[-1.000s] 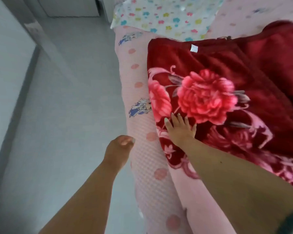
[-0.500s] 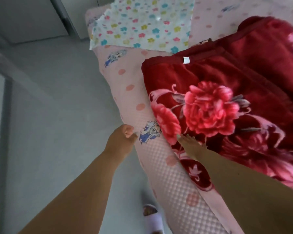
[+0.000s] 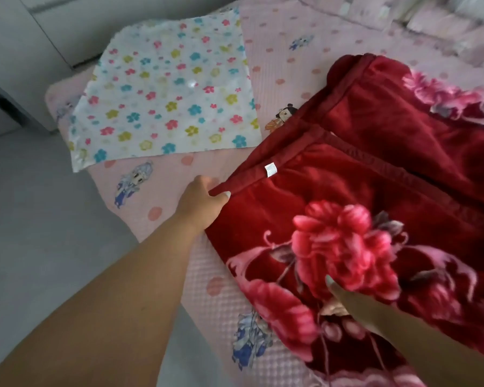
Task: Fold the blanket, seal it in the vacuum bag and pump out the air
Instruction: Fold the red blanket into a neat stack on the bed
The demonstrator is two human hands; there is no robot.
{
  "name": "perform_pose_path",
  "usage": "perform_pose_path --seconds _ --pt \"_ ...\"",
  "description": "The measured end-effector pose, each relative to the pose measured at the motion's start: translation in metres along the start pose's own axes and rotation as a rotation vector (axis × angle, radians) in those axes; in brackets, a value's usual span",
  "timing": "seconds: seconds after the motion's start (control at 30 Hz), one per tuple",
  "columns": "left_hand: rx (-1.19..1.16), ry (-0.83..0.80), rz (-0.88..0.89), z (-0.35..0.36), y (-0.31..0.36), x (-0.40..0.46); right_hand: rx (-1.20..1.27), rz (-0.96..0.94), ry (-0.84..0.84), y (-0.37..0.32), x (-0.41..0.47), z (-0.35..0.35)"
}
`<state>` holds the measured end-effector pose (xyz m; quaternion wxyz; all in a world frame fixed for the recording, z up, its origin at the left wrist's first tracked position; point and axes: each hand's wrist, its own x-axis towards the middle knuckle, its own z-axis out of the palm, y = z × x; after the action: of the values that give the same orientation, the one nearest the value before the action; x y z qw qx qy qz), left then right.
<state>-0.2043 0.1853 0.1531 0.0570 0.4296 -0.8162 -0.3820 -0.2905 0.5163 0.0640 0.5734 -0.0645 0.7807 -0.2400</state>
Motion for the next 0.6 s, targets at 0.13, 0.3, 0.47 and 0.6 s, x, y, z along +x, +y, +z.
perform_pose_path --seconds 0.13,0.3,0.47,0.6 --pt "0.032 -0.296 -0.079 0.005 -0.007 0.052 -0.008 -0.164 0.285 -0.066 -0.002 -0.019" --pt "0.041 -0.685 0.006 0.012 -0.01 0.088 0.084 -0.405 0.616 -0.18 0.013 -0.015" --pt "0.109 -1.027 0.334 0.017 -0.012 0.095 -0.319 -0.333 0.44 -0.293 0.048 -0.001" --pt "0.21 -1.21 0.443 0.006 -0.03 0.111 -0.617 0.03 0.34 -0.322 0.068 -0.011"
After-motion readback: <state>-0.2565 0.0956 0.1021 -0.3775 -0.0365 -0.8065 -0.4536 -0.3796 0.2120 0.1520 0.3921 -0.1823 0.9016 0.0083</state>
